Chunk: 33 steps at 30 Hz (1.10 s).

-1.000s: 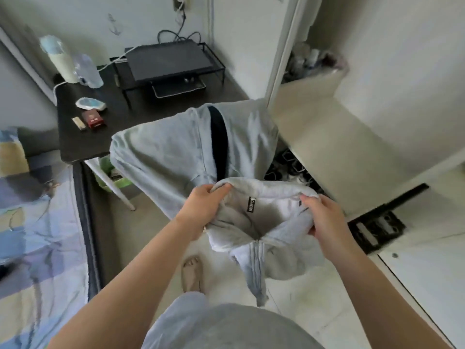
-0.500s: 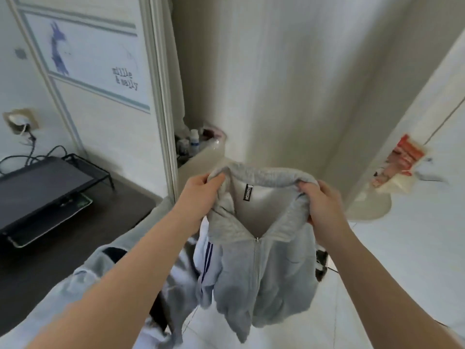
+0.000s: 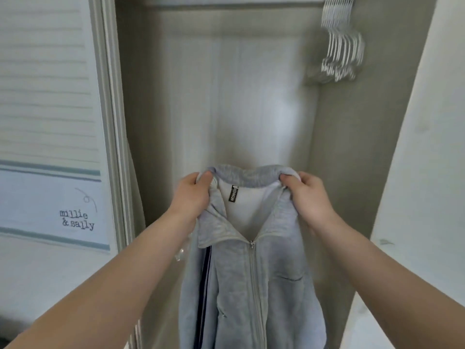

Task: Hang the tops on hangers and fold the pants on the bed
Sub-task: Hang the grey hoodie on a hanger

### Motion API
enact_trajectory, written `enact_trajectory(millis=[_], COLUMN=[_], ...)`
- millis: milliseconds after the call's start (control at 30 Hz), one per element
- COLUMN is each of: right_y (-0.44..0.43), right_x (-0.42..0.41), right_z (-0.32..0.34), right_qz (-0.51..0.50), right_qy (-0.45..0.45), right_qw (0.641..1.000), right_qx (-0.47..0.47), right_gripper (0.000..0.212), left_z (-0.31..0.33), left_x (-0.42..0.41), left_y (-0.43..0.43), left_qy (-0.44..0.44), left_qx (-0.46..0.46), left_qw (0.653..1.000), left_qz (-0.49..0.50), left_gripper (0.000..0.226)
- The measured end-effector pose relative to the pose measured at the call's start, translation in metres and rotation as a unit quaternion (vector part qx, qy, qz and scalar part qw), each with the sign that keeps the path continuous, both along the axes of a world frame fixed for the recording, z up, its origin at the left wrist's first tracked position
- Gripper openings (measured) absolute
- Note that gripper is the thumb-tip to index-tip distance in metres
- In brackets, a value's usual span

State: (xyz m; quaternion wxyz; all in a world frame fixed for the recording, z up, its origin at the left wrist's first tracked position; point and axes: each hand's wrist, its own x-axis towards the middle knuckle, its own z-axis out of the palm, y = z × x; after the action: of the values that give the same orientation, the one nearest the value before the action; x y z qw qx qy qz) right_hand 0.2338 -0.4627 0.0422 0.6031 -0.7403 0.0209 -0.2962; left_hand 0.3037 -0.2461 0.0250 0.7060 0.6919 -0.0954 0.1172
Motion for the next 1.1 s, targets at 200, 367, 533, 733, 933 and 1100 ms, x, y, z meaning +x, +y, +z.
enact_trajectory(millis=[200,367,533,733,933,1100], right_y=[-0.013,-0.03,-0.052,-0.068,-0.093,-0.113], right_x=[0.049,0.087,0.126,0.158,0.162,0.175], right_z=[0.097,0.166,0.223,0.288,0.347,0.356], right_qz=[-0.061,-0.129,-0.194,-0.306,-0.519,-0.525], right_qy=[-0.029,-0.027,0.016,-0.04,-0.054,0.078], right_qw=[0.989,0.957,0.899,0.789,0.593,0.629], right_qx=[-0.13,-0.258,-0.392,-0.532,-0.613,-0.568], right_gripper=[0.033,0.037,0.031,0.019,0.036,0.04], left_z=[0.093,0.163,0.222,0.279,0.293,0.287], left_x=[0.053,0.096,0.137,0.178,0.206,0.22], left_y=[-0.01,-0.027,-0.06,-0.093,-0.117,-0.123], left_qy=[-0.078,-0.121,-0.154,-0.167,-0.175,-0.153], left_qx=[-0.018,-0.036,-0.03,-0.043,0.0,0.032], left_qw=[0.997,0.992,0.987,0.983,0.983,0.985], left_qz=[0.006,-0.002,0.026,0.057,0.062,0.071], left_gripper=[0.021,0.019,0.032,0.042,0.034,0.03])
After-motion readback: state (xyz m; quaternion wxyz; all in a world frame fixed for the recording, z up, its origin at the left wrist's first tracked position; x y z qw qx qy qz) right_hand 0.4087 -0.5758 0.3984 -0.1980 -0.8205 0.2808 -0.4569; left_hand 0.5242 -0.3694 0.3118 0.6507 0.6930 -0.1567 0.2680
